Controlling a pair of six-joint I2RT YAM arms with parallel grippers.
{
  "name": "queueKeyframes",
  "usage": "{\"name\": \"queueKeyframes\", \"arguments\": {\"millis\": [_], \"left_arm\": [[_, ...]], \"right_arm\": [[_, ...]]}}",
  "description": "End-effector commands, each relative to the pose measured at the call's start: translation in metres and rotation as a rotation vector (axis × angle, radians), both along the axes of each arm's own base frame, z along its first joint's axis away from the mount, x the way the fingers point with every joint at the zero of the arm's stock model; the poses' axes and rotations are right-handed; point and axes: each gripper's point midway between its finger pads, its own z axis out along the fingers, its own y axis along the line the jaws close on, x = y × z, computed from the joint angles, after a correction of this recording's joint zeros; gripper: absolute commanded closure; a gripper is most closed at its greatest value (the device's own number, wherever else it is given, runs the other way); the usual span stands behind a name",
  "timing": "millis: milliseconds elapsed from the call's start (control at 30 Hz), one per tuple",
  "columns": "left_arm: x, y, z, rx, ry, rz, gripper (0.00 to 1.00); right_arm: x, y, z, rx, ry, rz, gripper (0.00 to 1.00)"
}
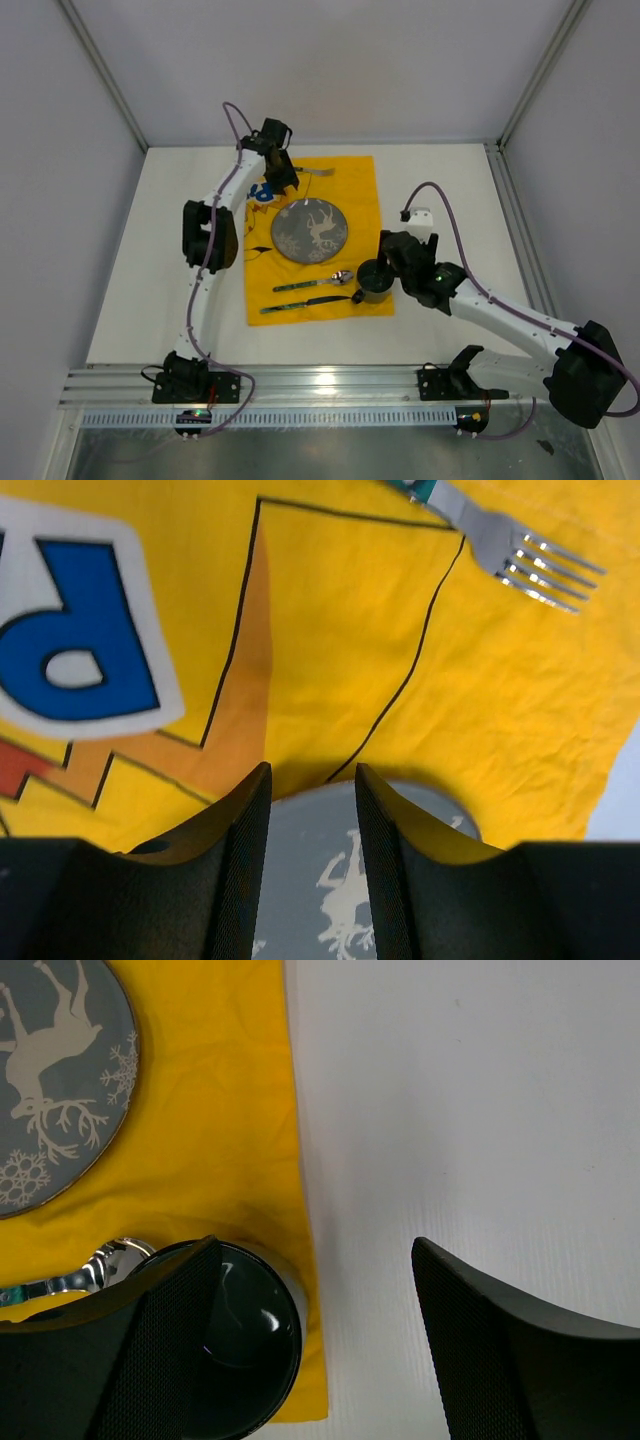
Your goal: Set the dinner table for one person
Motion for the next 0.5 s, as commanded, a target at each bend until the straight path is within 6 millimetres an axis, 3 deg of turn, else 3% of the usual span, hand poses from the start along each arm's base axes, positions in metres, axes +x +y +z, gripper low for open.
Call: {"name": "queueKeyframes", "arguments": {"millis": [0, 100, 200, 333, 433, 467], "left_arm": [[0.051, -0.014, 0.032, -0.179, -0.199, -0.074, 0.59], [0.077, -0.013, 0.052, -0.225, -0.317, -0.069, 0.56], [0.100, -0.002, 0.074, -0.217, -0.424, -0.037, 0.46], [0.123, 0.012, 0.090, -0.255, -0.513, 0.000, 0.39], [0.137, 0.021, 0.088, -0.281, -0.547, 0.017, 0.36], [0.138, 0.020, 0.079, -0.290, -0.539, 0.010, 0.35]], "right_arm": [[0.016, 0.016, 0.025, 0.058, -0.069, 0.028, 0.19], [0.017, 0.022, 0.026, 0.062, -0.076, 0.058, 0.19], [0.019, 0.025, 0.028, 0.063, -0.083, 0.081, 0.20], [0.020, 0.031, 0.028, 0.062, -0.077, 0.110, 0.19], [0.023, 0.036, 0.028, 0.059, -0.065, 0.119, 0.19], [0.024, 0.037, 0.029, 0.061, -0.065, 0.121, 0.19]]}}
